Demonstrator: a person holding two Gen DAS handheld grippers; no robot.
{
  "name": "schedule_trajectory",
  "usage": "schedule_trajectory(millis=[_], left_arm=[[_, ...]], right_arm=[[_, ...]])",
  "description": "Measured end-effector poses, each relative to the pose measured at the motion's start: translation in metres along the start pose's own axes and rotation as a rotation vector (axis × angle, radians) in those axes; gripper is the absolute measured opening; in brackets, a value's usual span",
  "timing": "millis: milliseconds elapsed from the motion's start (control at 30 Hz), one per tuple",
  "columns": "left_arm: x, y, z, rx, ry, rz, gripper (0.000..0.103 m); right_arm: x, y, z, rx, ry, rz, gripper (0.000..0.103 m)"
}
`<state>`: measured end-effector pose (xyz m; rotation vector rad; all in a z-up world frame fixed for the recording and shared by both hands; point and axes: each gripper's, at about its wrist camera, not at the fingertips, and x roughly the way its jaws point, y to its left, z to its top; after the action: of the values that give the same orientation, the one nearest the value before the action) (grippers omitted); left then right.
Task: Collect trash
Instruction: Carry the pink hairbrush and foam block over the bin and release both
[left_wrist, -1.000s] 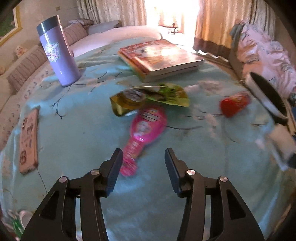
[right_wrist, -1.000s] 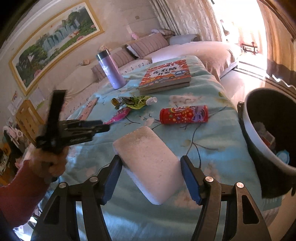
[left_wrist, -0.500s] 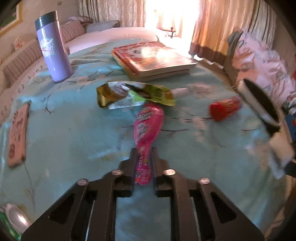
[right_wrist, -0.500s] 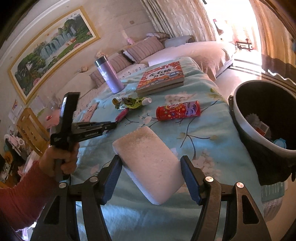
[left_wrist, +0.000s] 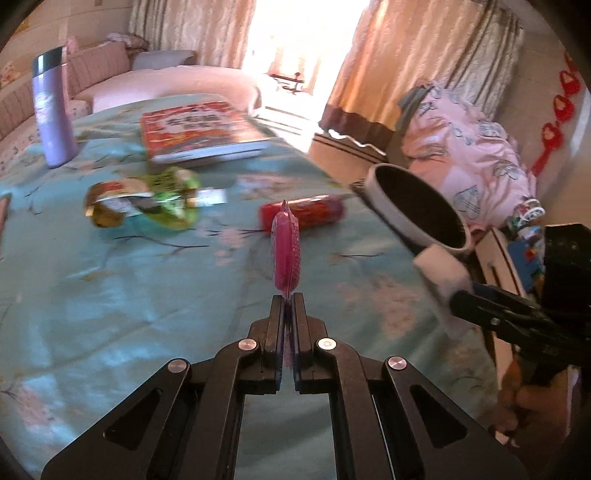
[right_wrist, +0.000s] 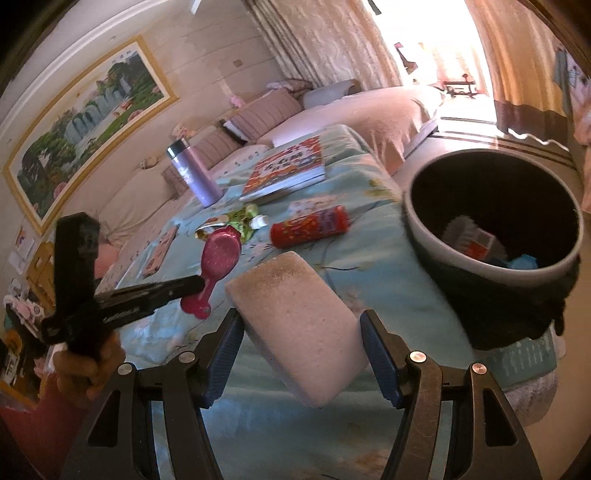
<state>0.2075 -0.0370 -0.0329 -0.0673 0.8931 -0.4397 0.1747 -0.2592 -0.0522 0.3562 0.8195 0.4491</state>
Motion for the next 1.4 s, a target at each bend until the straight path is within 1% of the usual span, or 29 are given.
schedule_trajectory(millis=[367, 667, 1033, 1400], left_arm=[[0.016, -0.05, 0.013, 0.034, 0.005, -0.077, 0.003], [0.024, -0.084, 0.031, 0.075, -0.009, -0.114, 0.003], [0.042, -0.119, 0.057, 0.129, -0.008, -0.14, 0.003], [0.071, -0.147, 0.078, 0.164, 0.029, -0.145, 0.003]], right_arm=[[-0.026, -0.041, 0.006, 0.066, -0.056, -0.07, 0.066], [-0.038, -0.071, 0.018, 0.103, -0.092, -0.131, 0.066], [-0.045, -0.104, 0.046, 0.126, -0.126, -0.19, 0.066], [-0.038, -0.129, 0.067, 0.141, -0.124, -0.229, 0.066]])
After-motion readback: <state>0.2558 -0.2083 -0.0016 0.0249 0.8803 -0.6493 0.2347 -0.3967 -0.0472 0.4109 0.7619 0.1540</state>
